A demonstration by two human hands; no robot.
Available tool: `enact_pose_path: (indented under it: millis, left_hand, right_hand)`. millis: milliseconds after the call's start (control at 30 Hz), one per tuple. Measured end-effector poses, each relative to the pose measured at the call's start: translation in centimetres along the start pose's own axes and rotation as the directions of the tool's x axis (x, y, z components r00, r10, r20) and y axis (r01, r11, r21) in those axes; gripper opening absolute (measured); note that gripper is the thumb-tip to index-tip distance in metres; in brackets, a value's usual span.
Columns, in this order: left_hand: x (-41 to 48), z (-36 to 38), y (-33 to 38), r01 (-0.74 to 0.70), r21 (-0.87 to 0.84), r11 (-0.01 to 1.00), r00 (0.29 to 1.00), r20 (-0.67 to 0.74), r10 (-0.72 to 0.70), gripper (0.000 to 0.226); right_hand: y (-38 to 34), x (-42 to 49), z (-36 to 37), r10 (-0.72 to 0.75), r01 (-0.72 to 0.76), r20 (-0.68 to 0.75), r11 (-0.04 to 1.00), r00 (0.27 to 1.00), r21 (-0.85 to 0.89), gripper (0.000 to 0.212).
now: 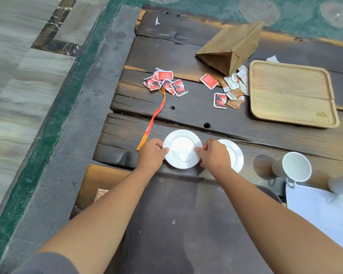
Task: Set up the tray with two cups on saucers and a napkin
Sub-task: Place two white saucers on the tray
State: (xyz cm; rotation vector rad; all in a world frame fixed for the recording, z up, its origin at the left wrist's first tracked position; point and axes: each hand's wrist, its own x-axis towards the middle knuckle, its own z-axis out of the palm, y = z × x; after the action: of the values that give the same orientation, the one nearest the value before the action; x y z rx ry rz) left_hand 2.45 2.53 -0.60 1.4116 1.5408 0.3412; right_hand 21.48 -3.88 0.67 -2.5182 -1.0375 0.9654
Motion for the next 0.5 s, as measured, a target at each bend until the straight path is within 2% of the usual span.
enact_pose_path:
  millis: [167,500]
  left_hand:
    - [-1.7,-1.0,0.4,-0.028,-0.038,0.999,1.0,0.006,0.028,0.007]
    - [-6.4,-1.8,-1.5,-0.059,-0.027,0.998,0.998,0.036,0.06,0.006]
  right_hand:
    - [0.5,-2.0,-0.4,-0.03,0.031,-0.021,0.998,0.999,0.052,0.027]
    - [1.9,-8.0,-0.8,-0.043,0.039,0.041,0.994,0.998,0.104,0.029]
